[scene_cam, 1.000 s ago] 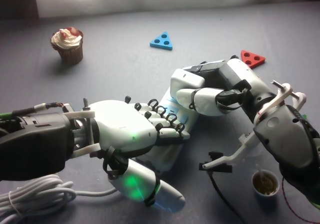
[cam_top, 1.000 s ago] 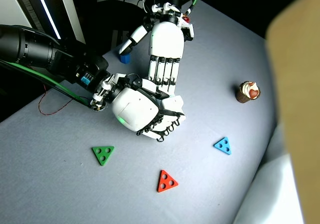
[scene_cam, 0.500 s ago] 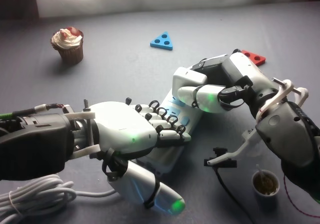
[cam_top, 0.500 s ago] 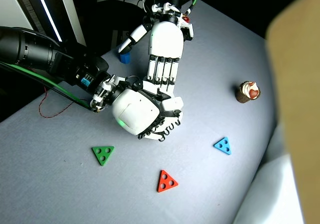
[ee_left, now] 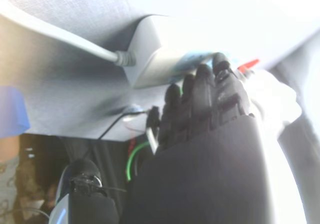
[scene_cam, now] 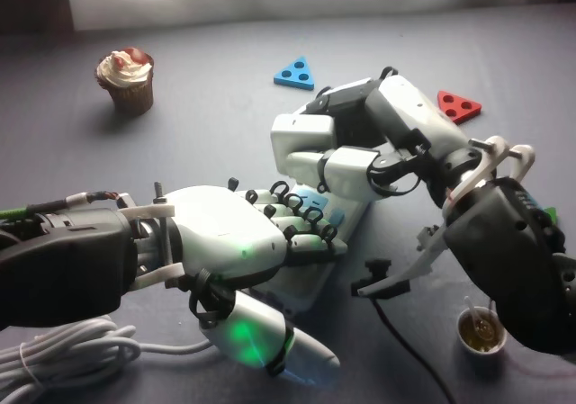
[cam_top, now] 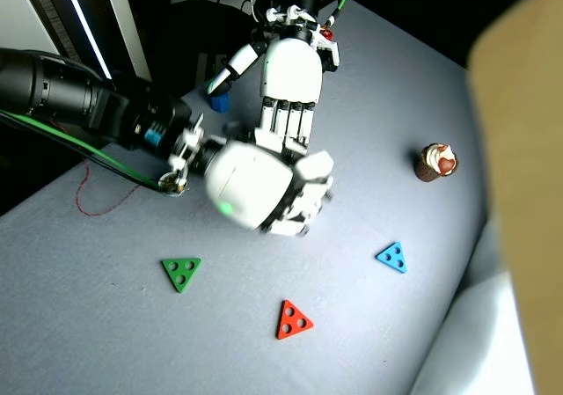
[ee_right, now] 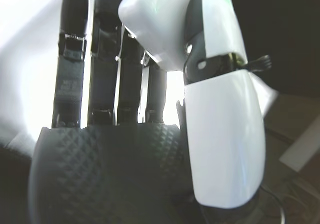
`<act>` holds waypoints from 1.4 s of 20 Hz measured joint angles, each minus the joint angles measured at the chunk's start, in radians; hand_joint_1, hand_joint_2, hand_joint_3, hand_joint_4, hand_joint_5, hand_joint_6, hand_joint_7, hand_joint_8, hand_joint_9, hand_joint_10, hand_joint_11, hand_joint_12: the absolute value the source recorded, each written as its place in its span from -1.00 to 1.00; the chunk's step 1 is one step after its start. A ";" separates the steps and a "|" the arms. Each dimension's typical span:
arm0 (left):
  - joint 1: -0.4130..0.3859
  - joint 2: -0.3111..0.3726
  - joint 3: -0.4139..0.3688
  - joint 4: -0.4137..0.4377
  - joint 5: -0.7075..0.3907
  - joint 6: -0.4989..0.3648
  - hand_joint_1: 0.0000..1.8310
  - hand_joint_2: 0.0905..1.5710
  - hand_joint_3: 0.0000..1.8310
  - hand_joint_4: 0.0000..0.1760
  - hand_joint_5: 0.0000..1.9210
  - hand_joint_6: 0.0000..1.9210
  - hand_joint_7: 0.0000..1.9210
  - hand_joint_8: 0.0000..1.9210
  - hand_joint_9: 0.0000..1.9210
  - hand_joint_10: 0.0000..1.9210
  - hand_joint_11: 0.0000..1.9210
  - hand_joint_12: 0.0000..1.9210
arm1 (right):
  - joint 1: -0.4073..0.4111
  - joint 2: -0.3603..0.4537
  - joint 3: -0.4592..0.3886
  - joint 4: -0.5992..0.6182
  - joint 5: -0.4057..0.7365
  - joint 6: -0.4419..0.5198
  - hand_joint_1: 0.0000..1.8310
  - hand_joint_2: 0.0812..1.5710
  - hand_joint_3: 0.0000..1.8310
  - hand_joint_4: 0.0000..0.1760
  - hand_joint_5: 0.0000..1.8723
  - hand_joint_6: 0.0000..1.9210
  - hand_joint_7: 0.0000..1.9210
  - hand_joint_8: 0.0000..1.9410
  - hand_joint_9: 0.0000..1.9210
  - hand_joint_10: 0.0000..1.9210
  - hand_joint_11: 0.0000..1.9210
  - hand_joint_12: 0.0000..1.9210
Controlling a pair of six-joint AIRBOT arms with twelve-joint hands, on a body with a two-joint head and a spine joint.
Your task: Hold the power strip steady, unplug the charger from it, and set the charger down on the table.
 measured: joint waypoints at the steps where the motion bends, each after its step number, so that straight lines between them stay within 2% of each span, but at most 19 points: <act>1: 0.000 0.000 0.000 -0.001 0.000 0.000 -1.00 0.15 -1.00 -1.00 -0.88 -1.00 -0.87 -1.00 -0.89 -1.00 -0.95 -0.90 | 0.000 0.000 0.000 0.007 0.001 0.000 0.36 0.31 -1.00 -0.66 0.15 -0.17 0.21 -0.27 0.21 -1.00 -0.32 -0.02; 2: 0.000 0.000 0.000 -0.002 0.000 0.000 -1.00 0.16 -1.00 -1.00 -0.89 -1.00 -0.87 -1.00 -0.90 -1.00 -0.95 -0.90 | 0.000 0.004 0.000 0.012 0.007 -0.001 0.36 0.30 -1.00 -0.62 0.17 -0.19 0.21 -0.28 0.21 -1.00 -0.31 -0.04; 9: 0.000 0.000 0.000 -0.002 0.000 0.000 -1.00 0.15 -1.00 -1.00 -0.89 -1.00 -0.87 -1.00 -0.90 -1.00 -0.96 -0.91 | 0.000 0.057 -0.045 -0.022 0.013 -0.001 0.36 0.30 -1.00 -0.64 0.16 -0.17 0.22 -0.30 0.22 -1.00 -0.30 -0.05; 15: 0.000 0.001 0.000 -0.002 0.000 0.000 -1.00 0.15 -1.00 -1.00 -0.88 -0.99 -0.86 -0.99 -0.89 -0.99 -0.95 -0.91 | -0.014 0.179 -0.115 -0.104 0.008 -0.005 0.35 0.32 -1.00 -0.57 0.14 -0.11 0.17 -0.26 0.21 -1.00 -0.31 -0.02; 18: -0.002 0.003 -0.005 -0.002 0.000 0.002 -1.00 0.16 -1.00 -1.00 -0.89 -1.00 -0.87 -1.00 -0.90 -1.00 -0.95 -0.91 | -0.052 0.248 -0.129 -0.226 0.004 -0.018 0.36 0.30 -1.00 -0.60 0.16 -0.16 0.23 -0.34 0.23 -1.00 -0.29 -0.04; 19: -0.002 0.005 -0.005 -0.002 0.000 0.003 -1.00 0.16 -1.00 -1.00 -0.88 -1.00 -0.86 -0.99 -0.89 -0.99 -0.94 -0.90 | -0.058 0.264 -0.133 -0.267 0.002 -0.019 0.36 0.31 -1.00 -0.65 0.13 -0.10 0.22 -0.32 0.23 -1.00 -0.30 -0.04; 22: -0.003 0.005 -0.006 -0.002 -0.001 0.003 -1.00 0.15 -1.00 -1.00 -0.89 -1.00 -0.87 -1.00 -0.89 -1.00 -0.95 -0.91 | -0.079 0.315 -0.135 -0.418 -0.018 -0.019 0.36 0.31 -1.00 -0.61 0.14 -0.11 0.21 -0.31 0.23 -1.00 -0.29 -0.04; 26: -0.011 0.008 -0.007 -0.003 0.002 0.003 -1.00 0.17 -0.99 -1.00 -0.87 -0.99 -0.85 -0.99 -0.88 -1.00 -0.94 -0.90 | -0.109 0.325 -0.090 -0.591 -0.072 -0.020 0.36 0.31 -1.00 -0.64 0.13 -0.09 0.21 -0.34 0.22 -1.00 -0.27 -0.07; 28: -0.012 0.008 -0.008 -0.004 0.002 0.003 -1.00 0.17 -1.00 -1.00 -0.88 -1.00 -0.86 -1.00 -0.89 -1.00 -0.95 -0.91 | -0.113 0.324 -0.067 -0.672 -0.063 -0.019 0.36 0.32 -1.00 -0.68 0.13 -0.07 0.21 -0.34 0.21 -1.00 -0.26 -0.11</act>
